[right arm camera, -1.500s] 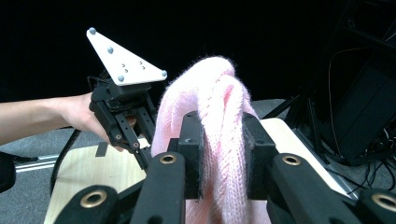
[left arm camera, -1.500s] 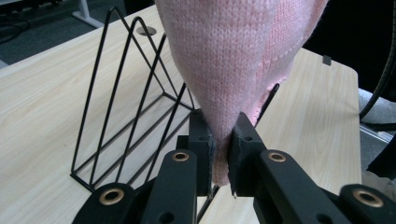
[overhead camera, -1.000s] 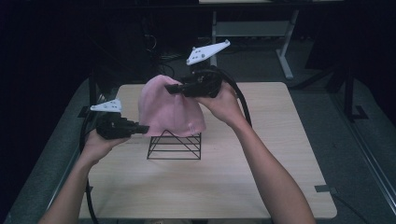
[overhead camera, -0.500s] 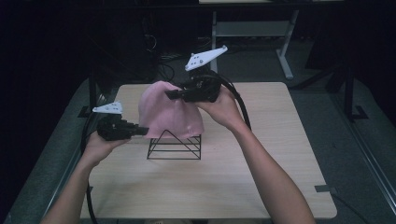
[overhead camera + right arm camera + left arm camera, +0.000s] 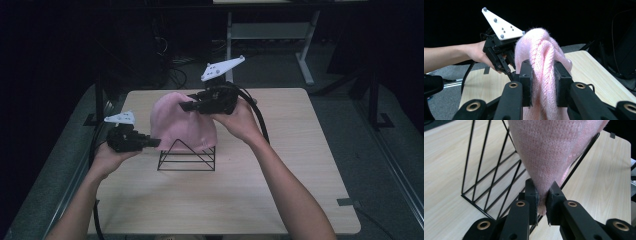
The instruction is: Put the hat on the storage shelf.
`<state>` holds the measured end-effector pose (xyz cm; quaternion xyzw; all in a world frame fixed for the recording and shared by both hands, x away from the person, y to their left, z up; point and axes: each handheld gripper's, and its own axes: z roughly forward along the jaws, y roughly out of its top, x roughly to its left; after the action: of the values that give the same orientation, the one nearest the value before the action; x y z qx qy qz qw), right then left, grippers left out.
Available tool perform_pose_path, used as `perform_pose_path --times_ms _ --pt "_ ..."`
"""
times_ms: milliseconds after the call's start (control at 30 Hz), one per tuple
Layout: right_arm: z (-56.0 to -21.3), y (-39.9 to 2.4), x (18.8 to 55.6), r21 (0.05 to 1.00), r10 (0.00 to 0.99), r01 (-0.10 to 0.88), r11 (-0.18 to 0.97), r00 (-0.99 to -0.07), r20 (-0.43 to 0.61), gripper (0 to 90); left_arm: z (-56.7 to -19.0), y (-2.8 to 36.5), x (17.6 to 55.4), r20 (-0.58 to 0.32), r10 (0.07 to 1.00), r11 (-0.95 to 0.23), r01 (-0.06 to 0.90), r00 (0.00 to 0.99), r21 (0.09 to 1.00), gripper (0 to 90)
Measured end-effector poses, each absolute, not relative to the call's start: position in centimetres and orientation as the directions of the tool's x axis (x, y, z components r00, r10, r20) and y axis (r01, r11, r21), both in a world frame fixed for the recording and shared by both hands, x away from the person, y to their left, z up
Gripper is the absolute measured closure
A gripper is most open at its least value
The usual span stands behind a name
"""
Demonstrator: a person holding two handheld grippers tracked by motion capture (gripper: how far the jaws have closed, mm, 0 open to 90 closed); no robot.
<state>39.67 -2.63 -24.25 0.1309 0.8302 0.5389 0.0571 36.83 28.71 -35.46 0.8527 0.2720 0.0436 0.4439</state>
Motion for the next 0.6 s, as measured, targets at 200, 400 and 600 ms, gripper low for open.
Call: perform_pose_path --times_ms 200,400,600 --pt "-25.0 -2.6 39.7 0.905 0.277 0.172 0.388 -0.959 0.064 72.7 -36.2 28.8 36.8 -0.178 0.505 -0.459 0.438 0.844 0.773 80.9" --pt "-25.6 -2.5 39.8 0.903 0.272 0.178 0.39 -0.96 0.071 72.7 -36.6 28.8 36.9 -0.176 0.51 -0.469 0.444 0.842 0.764 80.9" --pt "-26.0 -2.4 39.7 0.898 0.272 0.186 0.398 -0.959 0.079 72.7 -36.9 28.7 36.9 -0.183 0.517 -0.475 0.459 0.836 0.751 80.7"
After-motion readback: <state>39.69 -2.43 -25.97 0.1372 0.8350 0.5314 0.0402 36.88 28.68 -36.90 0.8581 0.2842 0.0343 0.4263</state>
